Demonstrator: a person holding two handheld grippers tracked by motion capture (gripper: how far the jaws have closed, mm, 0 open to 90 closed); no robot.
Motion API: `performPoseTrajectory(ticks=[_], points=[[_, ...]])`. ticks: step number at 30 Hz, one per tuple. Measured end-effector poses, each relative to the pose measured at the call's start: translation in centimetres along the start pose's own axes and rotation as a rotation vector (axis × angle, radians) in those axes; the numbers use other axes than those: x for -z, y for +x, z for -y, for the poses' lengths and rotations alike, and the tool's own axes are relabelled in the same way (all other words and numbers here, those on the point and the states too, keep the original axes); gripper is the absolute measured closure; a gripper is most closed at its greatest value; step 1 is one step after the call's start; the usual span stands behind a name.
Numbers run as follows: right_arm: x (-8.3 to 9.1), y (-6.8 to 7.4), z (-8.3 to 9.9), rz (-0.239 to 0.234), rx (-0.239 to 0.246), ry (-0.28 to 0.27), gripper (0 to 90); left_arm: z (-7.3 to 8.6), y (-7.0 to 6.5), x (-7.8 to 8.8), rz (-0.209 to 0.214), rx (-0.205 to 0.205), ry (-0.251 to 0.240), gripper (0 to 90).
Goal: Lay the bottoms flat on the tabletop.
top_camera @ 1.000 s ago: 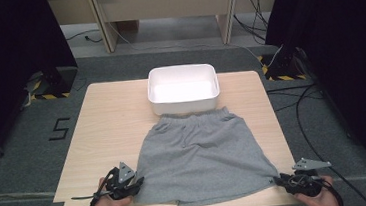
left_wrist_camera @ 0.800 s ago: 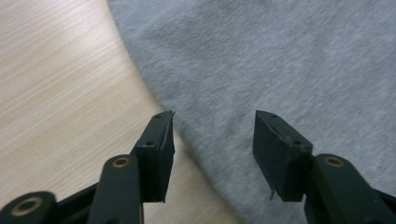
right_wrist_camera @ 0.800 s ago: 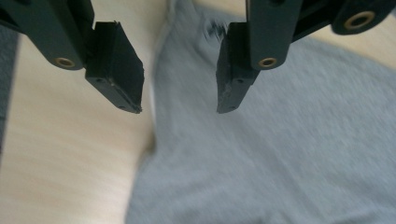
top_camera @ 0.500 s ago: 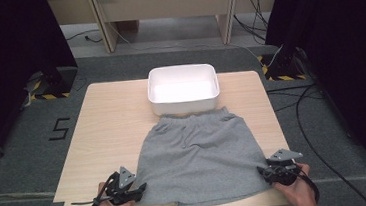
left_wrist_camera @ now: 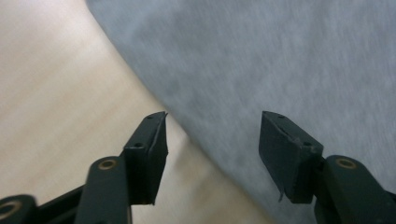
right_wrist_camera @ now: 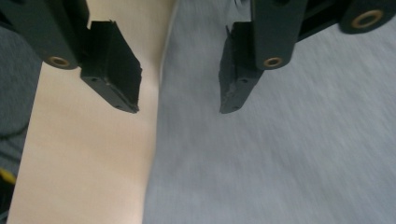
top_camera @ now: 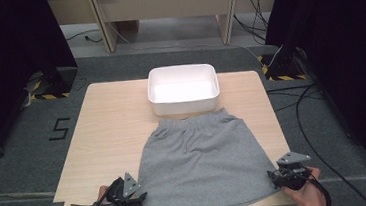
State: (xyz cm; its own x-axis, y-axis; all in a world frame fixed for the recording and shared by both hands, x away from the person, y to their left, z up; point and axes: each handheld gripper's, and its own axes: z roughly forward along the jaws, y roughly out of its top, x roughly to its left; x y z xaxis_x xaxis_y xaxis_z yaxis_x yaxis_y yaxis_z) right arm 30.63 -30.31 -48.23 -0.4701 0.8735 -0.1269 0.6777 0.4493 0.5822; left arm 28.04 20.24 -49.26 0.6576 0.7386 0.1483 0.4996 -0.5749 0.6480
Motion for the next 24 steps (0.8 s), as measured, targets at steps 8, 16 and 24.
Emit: performPoseTrajectory(ticks=[8,16,24], points=[[-1.7,0.5,-4.8,-0.143,0.008,-0.159,44.4,-3.7,2.3,-2.3,0.015,0.129,-0.124,40.6],[-5.4,0.6,-7.8,-0.211,0.017,-0.167,42.1,-5.1,3.1,-5.3,0.034,0.181,-0.142,40.0],[-7.8,0.7,-7.4,-0.151,0.005,-0.104,36.1,-4.9,3.2,-7.7,0.045,0.19,-0.104,38.2]])
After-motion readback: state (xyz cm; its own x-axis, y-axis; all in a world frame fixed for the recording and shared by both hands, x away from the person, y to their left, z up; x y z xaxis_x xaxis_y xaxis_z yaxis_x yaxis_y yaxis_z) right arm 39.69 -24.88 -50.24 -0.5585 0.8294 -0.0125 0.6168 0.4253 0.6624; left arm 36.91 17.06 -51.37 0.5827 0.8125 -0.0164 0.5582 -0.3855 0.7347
